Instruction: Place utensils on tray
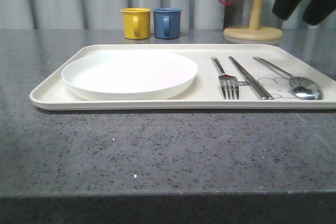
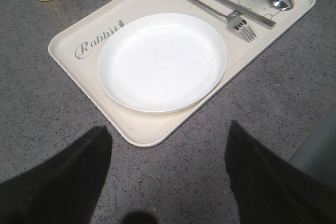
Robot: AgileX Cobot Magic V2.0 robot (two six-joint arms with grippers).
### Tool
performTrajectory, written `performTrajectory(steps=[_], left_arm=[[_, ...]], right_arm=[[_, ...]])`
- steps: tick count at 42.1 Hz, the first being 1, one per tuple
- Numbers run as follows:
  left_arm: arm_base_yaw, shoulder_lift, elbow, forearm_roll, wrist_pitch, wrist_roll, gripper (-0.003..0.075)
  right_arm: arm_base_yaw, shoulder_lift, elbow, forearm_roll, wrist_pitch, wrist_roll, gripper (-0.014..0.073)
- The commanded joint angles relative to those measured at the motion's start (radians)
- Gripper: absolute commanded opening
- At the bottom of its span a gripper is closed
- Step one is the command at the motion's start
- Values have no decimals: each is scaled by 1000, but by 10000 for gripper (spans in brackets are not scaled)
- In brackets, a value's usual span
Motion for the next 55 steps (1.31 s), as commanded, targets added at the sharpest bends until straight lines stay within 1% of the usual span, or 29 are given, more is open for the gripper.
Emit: performTrajectory(steps=[1,7,13,20,26,36,43,51,55], left_arm=[[-6,3,-26,-4,-71,-9,461],[-6,3,-26,-4,-71,-9,461],[-6,3,-26,-4,-71,-9,461],[-6,3,-26,-4,-71,-9,461],[-6,3,-26,-4,-71,-9,461],[-6,3,-26,-4,-71,-9,461],[-6,3,-26,-4,-71,-9,461],[-6,3,-26,-4,-71,-9,461],[-6,3,-26,-4,-71,-9,461]], right_arm=[[55,-131,-11,-40,-11,-20,447],[148,-272,44,-76,-8,-20,447],[197,-416,150,-101,-12,-20,447],[200,-594,293,-149,-37,-20,447],[200,-741,390,-154,-42,-20,447],[200,-981,488,-145,-37,-18,447],[200,-1070,516,-147,-44,12,447],[200,-1080,531,-180,-44,12,445],[200,-1080,531,-187,-49,23,407]])
